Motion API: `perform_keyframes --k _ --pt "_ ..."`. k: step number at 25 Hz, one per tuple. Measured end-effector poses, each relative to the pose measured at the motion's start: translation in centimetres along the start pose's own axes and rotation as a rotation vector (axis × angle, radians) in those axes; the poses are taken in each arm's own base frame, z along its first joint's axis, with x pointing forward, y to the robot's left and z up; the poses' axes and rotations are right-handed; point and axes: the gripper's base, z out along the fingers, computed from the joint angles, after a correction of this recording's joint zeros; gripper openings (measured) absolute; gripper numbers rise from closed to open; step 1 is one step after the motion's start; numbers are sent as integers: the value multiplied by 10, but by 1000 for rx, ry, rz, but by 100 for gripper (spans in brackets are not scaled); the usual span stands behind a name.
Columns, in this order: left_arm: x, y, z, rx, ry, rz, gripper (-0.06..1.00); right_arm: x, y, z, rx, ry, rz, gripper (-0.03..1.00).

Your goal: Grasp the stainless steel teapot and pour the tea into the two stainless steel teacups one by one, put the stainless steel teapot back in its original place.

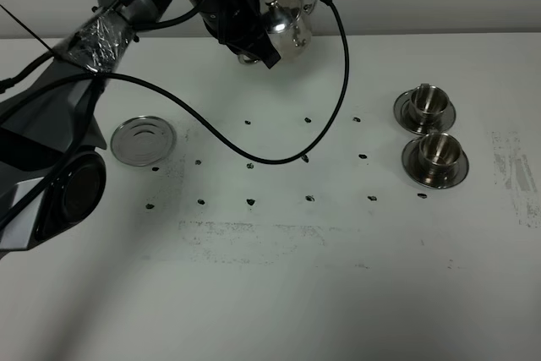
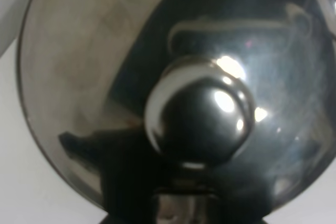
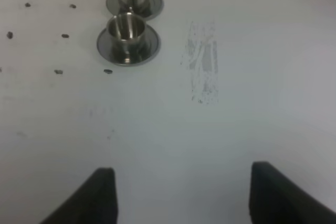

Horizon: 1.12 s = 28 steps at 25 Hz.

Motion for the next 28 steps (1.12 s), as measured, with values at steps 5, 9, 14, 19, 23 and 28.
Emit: perform_keyframes --k 5,9,14,19,23,28 --pt "-10 -20 7 25 -1 95 17 0 0 0 0 0 0 53" --pt "-14 -30 9 24 4 181 17 0 0 0 0 0 0 53" --pt "-20 -35 10 -9 -18 285 17 0 0 0 0 0 0 53" --pt "-26 -37 17 -73 -38 345 17 0 0 0 0 0 0 53" --pt "-31 -46 29 -100 -46 379 17 0 0 0 0 0 0 53" --pt "-39 -55 30 -138 -68 442 17 0 0 0 0 0 0 53"
